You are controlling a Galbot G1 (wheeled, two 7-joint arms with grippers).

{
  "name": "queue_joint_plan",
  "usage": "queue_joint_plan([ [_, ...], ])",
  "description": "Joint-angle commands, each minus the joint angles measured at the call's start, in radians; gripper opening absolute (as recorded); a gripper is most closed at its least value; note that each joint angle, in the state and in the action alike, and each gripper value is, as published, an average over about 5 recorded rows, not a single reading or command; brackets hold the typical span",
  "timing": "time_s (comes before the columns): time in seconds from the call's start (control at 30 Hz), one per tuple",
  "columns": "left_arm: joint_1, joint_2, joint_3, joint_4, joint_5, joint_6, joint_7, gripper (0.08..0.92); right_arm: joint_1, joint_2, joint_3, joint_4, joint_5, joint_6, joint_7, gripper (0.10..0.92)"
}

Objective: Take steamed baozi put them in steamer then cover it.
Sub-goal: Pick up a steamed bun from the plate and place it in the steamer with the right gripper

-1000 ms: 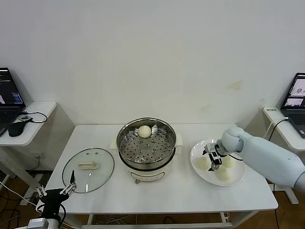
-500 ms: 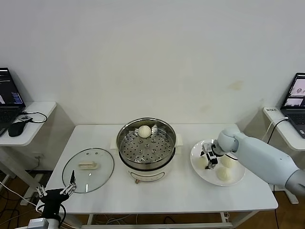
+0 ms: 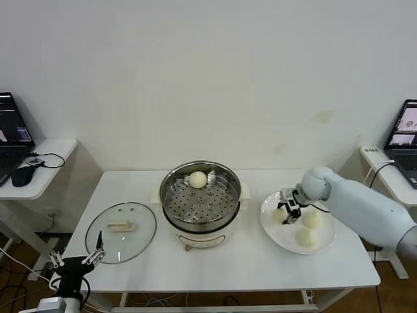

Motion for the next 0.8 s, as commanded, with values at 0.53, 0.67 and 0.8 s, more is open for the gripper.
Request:
queue_joint_plan([
  [0.53, -0.008, 0.012, 0.011, -0.008, -0.006, 0.002, 0.002, 0.823, 0.558, 0.122, -0.299, 0.211, 0.52, -0.243, 0.1, 0.628],
  [0.67, -0.007, 0.012, 0.007, -0.012, -0.008, 0.002, 0.002, 0.823, 0.541, 0.222, -0.309, 0.193, 0.593, -0.3, 0.142, 0.628],
  [0.8, -0.007, 0.006, 0.005, -0.015, -0.007, 0.002, 0.002, 0.823, 0.5, 0.344, -0.308, 0.14, 0.631, -0.343, 0.174, 0.628],
])
